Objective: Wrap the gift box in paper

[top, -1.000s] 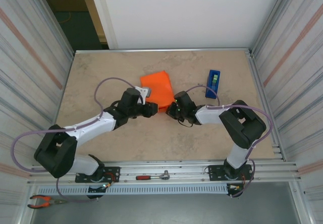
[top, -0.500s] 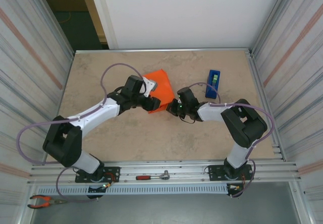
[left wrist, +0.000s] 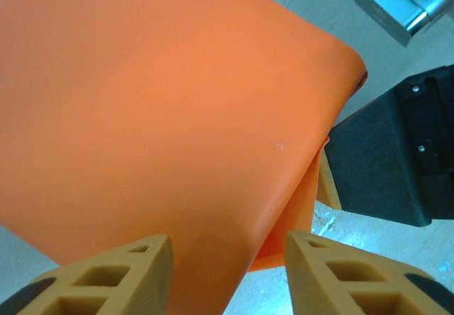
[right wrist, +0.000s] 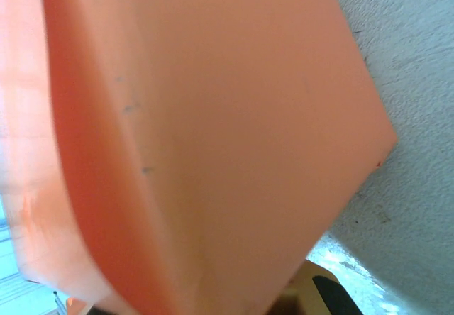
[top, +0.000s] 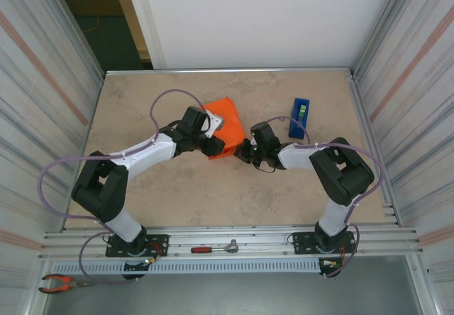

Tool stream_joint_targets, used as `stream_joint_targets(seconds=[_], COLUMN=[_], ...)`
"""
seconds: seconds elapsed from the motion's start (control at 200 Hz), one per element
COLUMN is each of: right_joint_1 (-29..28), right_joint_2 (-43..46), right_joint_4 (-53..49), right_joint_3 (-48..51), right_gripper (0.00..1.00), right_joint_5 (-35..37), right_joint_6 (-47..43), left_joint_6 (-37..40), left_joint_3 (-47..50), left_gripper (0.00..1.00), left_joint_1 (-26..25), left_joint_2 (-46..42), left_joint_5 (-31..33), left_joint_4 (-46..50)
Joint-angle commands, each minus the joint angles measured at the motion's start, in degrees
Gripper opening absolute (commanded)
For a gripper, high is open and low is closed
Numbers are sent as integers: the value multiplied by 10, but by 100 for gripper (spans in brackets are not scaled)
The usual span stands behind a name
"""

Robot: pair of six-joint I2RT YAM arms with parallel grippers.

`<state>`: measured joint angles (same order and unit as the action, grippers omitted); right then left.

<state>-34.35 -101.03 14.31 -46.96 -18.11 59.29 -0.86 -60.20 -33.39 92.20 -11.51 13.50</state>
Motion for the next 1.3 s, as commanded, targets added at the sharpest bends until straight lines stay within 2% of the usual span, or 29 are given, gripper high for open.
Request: stream_joint_targets(seconds=[0.0,0.23,0.476,0.651,0.792,1.017,1.298], right_joint_1=[6,15,20,23,24,25,25], right_joint_2=[-6,-6,-12,-14,-13,-14,-16], right_joint_4=[14,37,48,57,62,67,69], right_joint_3=[-4,8,9,14,18,20,21], right_gripper=[0,0,0,0,0,0,0], right_joint_5=[-11,-19,-30,-34,-36,-36,-37], right_joint_6=[-16,-14,-13,-9,-8,-7,-5], left_joint_6=[30,78,148,193,212,220,222], left_joint_3=[2,-2,11,34,52,61,65], left_gripper=[51,65,77,81,83,88,89], left_joint_1=[6,2,-51,-92,-95,-97,-100], left_joint_2=[-32,-36,-22,-4,10,18,38], left_joint_5=[-7,-5,104,194,239,232,241], left_joint_4=[-17,7,-2,-50,-92,-109,-119])
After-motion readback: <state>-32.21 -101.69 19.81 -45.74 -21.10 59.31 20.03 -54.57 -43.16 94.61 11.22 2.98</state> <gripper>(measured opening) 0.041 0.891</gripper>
